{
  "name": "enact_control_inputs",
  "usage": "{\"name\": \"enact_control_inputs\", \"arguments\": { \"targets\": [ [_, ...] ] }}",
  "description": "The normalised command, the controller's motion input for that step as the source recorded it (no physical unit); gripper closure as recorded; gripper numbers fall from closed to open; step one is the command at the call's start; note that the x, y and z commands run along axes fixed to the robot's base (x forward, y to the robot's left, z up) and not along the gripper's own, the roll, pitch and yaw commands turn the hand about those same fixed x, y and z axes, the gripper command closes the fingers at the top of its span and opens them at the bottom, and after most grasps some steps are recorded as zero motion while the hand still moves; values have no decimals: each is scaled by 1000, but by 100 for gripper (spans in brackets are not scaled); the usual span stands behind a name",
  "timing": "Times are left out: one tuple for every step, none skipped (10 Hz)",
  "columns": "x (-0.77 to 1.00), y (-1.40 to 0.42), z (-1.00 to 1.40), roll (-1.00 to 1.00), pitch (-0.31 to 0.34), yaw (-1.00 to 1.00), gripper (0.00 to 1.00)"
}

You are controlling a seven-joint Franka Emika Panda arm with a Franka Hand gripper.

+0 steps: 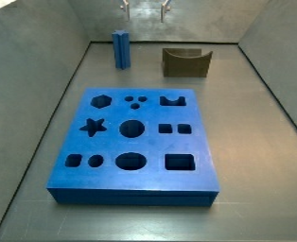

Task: Pick up the star object. Move up. Move to above the board. Insert the star object.
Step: Pick up the star object.

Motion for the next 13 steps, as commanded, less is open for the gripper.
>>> {"name": "enact_control_inputs", "arguments": {
  "targets": [
    [-1000,-149,-49,-11,-146,-29,0],
    [-877,-149,-529,-180,-80,303,0],
    [-331,0,0,-331,-154,477,0],
    [-54,0,0,0,0,0,0],
    [-566,-80,-17,189,-17,-266,0],
    [-431,-114,0,180,0,-211,0],
    [0,0,0,0,-6,0,0],
    [-303,-149,-246,183,-109,-6,0],
    [-311,-349,-657,389,-149,0,0],
    [0,0,-34,0,0,0,0],
    [0,114,-234,-26,-51,83,0],
    [-43,54,-100,-123,-89,0,0],
    [-43,69,-9,0,0,0,0]
  ]
}}
